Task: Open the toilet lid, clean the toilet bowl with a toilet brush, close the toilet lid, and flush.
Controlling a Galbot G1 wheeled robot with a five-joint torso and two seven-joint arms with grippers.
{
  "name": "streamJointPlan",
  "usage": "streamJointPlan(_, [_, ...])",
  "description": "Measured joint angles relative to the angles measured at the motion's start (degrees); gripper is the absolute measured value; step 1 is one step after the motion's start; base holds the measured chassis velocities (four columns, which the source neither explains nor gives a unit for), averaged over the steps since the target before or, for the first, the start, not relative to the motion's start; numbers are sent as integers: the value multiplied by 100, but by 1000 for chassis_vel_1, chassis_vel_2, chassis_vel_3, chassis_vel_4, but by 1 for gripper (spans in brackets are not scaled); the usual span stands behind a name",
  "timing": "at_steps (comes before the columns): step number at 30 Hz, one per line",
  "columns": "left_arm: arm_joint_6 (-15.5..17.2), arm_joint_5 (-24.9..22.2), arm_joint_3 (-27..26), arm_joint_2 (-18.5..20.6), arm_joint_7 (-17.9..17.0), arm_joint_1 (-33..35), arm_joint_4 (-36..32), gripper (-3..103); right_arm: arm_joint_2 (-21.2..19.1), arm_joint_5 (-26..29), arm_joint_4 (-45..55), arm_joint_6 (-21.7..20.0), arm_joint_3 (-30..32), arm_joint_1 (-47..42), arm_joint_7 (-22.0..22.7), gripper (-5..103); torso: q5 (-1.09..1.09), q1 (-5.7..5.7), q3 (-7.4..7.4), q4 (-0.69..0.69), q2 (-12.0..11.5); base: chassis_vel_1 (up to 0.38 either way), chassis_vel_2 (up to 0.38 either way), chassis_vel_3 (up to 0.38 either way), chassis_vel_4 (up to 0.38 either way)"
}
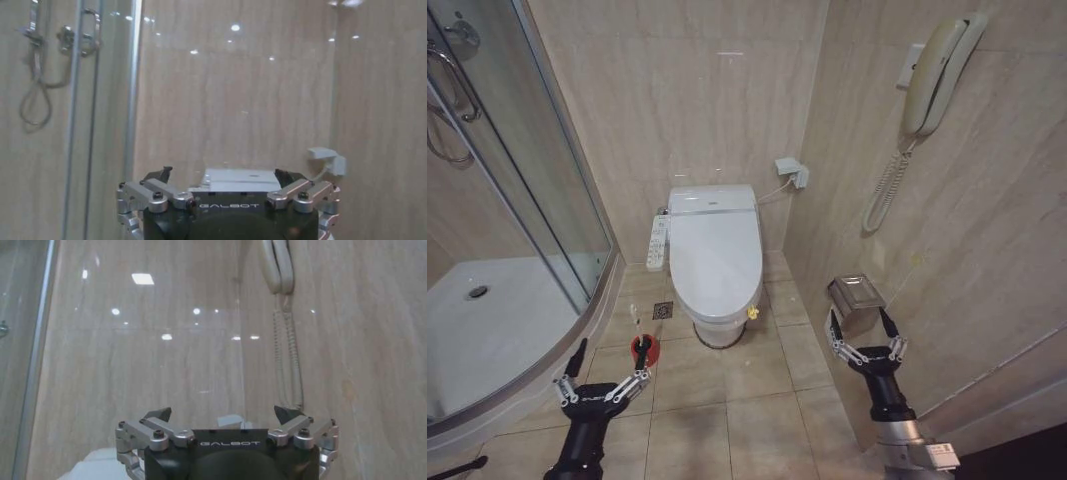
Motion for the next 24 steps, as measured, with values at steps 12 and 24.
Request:
streamJointPlan(12, [-195,5,-73,20,-281,-32,52,100,-44,294,-43,106,87,-1,-96,100,0,0,0,0,0,0,0,0,0])
streamJointPlan(24, [-359,126,-3,-66,-238,-73,170,100,8,333,-70,198,-85,-46,-40,100,0,0,0,0,0,0,0,0,0])
